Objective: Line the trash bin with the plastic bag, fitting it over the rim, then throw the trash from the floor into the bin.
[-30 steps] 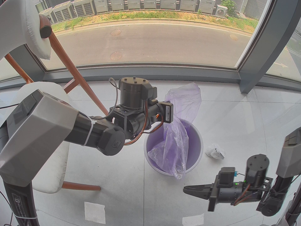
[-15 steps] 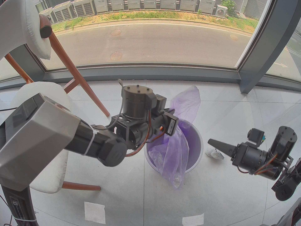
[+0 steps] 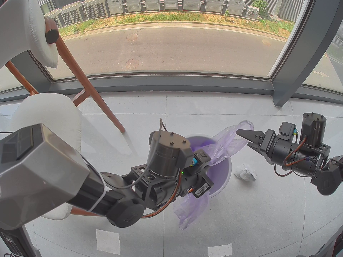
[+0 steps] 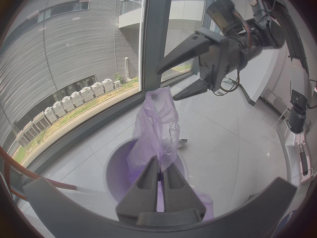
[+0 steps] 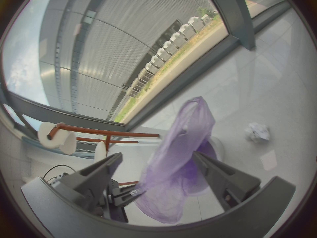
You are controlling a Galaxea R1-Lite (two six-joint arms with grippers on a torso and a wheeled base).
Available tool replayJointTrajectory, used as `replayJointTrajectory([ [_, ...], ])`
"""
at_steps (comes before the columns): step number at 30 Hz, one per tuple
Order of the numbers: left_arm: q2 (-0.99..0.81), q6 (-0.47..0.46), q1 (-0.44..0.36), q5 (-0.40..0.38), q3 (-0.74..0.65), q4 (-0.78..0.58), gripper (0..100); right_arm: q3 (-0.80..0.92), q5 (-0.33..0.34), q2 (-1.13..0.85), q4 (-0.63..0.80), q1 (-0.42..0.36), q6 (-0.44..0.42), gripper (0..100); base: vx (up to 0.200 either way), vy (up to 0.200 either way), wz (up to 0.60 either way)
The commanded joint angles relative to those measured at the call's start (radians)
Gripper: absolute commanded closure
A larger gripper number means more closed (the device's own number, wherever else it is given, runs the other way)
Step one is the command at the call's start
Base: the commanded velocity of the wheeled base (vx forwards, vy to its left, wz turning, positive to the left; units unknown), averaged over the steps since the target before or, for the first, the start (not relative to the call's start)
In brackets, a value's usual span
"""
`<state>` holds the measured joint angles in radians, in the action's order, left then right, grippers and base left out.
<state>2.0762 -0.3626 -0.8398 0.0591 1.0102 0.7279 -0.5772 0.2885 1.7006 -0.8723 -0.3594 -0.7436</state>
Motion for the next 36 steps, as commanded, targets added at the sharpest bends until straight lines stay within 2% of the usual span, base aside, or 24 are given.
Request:
replayJointTrajectory([
  [1, -0.015, -0.021, -0.015, 0.005, -0.036, 0.021, 100, -0.127, -0.054, -0.124, 0.283, 0.025, -0.016, 0, 0.0, 0.0, 0.0],
  [4, -0.013, -0.021, -0.015, 0.007, -0.036, 0.021, 100, -0.136, -0.052, -0.136, 0.323, 0.023, -0.016, 0, 0.0, 0.0, 0.0],
  [5, -0.013, -0.016, -0.016, 0.019, -0.035, 0.021, 100, -0.156, -0.054, -0.139, 0.391, 0.02, -0.023, 0, 0.0, 0.0, 0.0],
  [14, -0.015, -0.012, -0.015, 0.021, -0.033, 0.021, 100, -0.144, -0.063, -0.088, 0.398, 0.017, -0.025, 0, 0.0, 0.0, 0.0],
  [23, -0.013, -0.012, -0.015, 0.021, -0.028, 0.021, 100, -0.147, -0.075, 0.007, 0.378, 0.0, -0.02, 0, 0.0, 0.0, 0.0],
  [29, -0.011, -0.009, -0.007, 0.019, -0.025, 0.021, 100, -0.124, -0.12, 0.063, 0.308, -0.027, -0.016, 0, 0.0, 0.0, 0.0],
  [36, -0.01, -0.007, -0.002, 0.019, -0.027, 0.025, 100, -0.119, -0.126, 0.111, 0.25, -0.027, -0.016, 0, 0.0, 0.0, 0.0],
])
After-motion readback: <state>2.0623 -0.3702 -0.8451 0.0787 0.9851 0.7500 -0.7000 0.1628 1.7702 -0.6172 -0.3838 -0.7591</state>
